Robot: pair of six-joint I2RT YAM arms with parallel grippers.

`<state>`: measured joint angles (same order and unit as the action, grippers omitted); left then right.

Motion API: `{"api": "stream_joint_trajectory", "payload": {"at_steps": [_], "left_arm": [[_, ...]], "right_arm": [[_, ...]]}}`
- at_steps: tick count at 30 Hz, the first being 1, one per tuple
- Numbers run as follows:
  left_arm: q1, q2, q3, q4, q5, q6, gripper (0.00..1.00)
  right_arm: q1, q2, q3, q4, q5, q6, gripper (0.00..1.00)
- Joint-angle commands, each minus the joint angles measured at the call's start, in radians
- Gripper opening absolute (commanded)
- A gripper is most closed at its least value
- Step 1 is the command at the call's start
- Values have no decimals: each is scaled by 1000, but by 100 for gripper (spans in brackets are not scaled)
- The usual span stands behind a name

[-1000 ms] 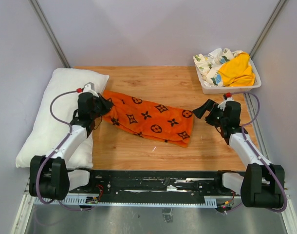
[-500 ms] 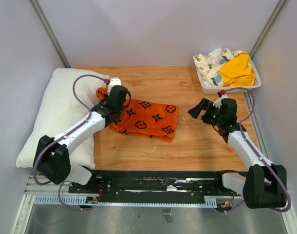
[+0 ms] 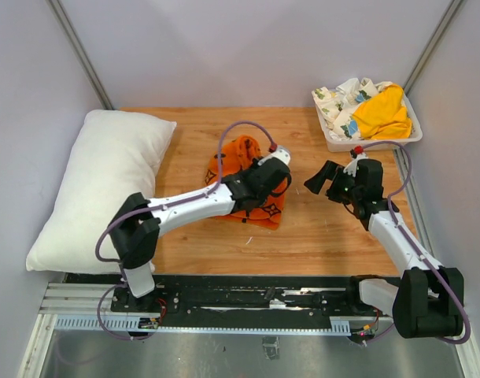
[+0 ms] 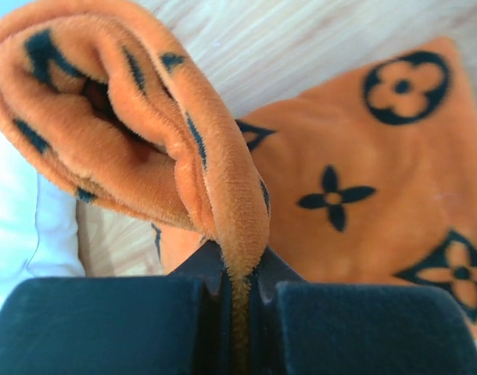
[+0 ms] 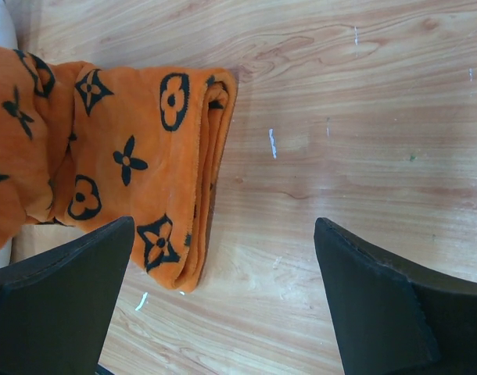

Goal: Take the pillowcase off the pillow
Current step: Fold the pillowcase at the center of the board.

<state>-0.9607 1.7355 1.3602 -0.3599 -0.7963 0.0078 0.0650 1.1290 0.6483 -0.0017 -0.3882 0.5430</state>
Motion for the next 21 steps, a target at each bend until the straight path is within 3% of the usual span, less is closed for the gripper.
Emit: {"api": "stream_joint_trajectory", "payload": {"at_steps": [1,11,13,15,16,18,21], "left_arm": [[-76,110,101,-52,-17,77,0],[-105,254,72,-106,-9,27,0],[-104,253,65,-108,20,1,21],[-105,220,42,-68,81,-16,60],[-104,196,34,-44,124,-25,74],[-105,139,36,0,227,-36,89],[-96,36,45,80,440,-38,96]], "right_arm": [[16,-5,29,-37,22,-32,99],[16,12,21,-55,13,-48,99],[16,17,21,-53,9,-48,99],[16,22,20,-51,12,-49,99],[16,24,18,-51,14,-50,98],[15,26,16,-52,21,-46,99],[15,18,21,-52,22,-20,98]]}}
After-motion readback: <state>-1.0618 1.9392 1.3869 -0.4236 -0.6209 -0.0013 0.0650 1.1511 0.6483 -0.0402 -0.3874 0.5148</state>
